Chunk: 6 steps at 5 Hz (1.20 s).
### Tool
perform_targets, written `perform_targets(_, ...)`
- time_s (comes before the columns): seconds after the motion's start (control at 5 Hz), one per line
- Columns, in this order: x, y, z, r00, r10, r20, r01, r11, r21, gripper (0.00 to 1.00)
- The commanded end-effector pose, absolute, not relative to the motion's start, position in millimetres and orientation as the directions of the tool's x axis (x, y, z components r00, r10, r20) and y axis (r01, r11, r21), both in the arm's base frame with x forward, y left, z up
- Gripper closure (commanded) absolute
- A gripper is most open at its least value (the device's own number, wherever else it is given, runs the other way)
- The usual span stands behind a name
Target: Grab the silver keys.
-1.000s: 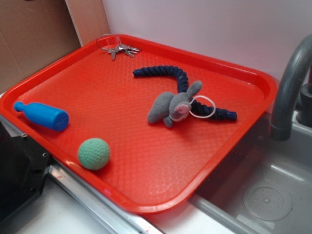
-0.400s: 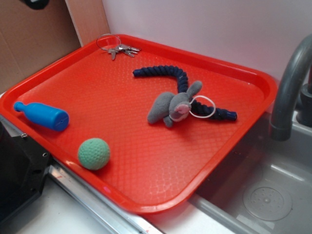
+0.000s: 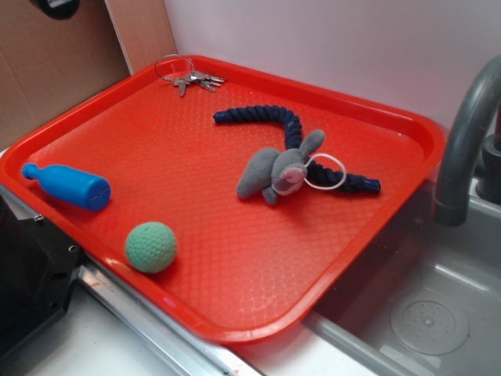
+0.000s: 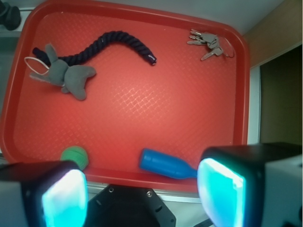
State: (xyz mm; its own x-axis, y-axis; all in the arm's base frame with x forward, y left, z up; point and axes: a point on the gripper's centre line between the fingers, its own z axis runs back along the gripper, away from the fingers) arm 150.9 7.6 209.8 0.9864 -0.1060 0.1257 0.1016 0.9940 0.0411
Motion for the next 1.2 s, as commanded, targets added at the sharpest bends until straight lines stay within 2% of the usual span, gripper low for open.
perform_targets(0.0, 168.8, 21.7, 207.2, 0.978, -0.133, 0.163, 0.118, 0.988, 0.096, 0.0)
perform_targets(0.2, 186.6, 36.5, 200.3, 0.955, -0.212, 0.209, 0.189, 0.974, 0.125, 0.0)
perform_targets(0.4, 206.8, 61.3, 187.2, 0.9, -0.325, 0.29, 0.302, 0.945, 0.122, 0.0)
perform_targets(0.6, 220.7, 84.7, 164.5, 0.874, -0.376, 0.308, 0.357, 0.927, 0.117, 0.0)
perform_targets(1.0, 220.7, 84.7, 164.5, 0.874, -0.376, 0.308, 0.357, 0.927, 0.117, 0.0)
